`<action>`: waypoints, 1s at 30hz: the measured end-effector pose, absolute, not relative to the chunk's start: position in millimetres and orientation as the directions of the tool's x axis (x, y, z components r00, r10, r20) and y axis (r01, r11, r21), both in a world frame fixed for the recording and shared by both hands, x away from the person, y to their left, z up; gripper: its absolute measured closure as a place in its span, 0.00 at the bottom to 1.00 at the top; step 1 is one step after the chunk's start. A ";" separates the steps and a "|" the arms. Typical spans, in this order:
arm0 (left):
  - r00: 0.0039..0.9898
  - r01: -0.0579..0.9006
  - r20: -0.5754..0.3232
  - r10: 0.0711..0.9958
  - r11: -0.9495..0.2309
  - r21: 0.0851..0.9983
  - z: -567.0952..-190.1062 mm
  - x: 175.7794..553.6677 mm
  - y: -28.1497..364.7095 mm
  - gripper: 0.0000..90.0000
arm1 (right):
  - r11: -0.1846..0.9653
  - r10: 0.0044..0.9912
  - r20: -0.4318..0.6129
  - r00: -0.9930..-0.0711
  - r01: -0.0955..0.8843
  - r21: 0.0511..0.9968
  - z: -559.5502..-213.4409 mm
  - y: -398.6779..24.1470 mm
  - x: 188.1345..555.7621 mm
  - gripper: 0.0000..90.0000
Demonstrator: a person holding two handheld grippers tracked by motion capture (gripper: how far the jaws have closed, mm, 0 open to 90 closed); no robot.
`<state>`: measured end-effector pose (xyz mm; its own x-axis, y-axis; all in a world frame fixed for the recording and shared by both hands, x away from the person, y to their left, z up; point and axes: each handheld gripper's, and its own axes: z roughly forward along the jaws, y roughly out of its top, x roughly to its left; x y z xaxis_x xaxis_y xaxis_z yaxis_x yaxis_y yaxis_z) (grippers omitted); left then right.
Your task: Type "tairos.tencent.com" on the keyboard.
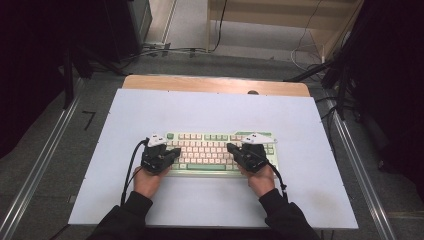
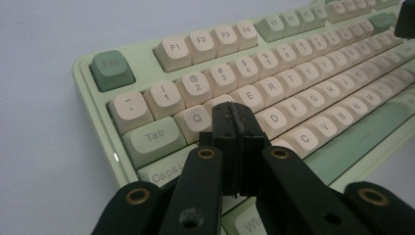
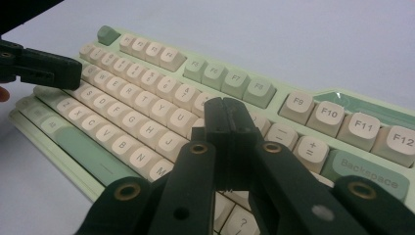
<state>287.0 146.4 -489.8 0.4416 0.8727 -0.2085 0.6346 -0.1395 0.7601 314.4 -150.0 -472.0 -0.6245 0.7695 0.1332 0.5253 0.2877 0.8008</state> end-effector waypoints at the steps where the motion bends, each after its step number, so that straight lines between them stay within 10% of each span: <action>1: 0.442 0.635 -0.208 0.873 -0.140 0.760 -489.8 286.9 146.3 1.00 | 0.288 0.770 0.133 -0.625 0.525 0.801 -472.0 -150.0 314.4 0.97; 30: 0.444 0.595 -0.242 0.863 -0.082 0.799 -484.1 285.4 146.5 1.00 | 0.297 0.773 0.132 -0.621 0.537 0.790 -476.7 -144.6 318.0 0.97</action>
<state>285.4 146.5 -484.1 0.4441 0.8628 -0.2416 0.5951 -0.0824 0.7994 318.0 -144.6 -476.7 -0.6211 0.7726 0.1317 0.5368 0.2969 0.7897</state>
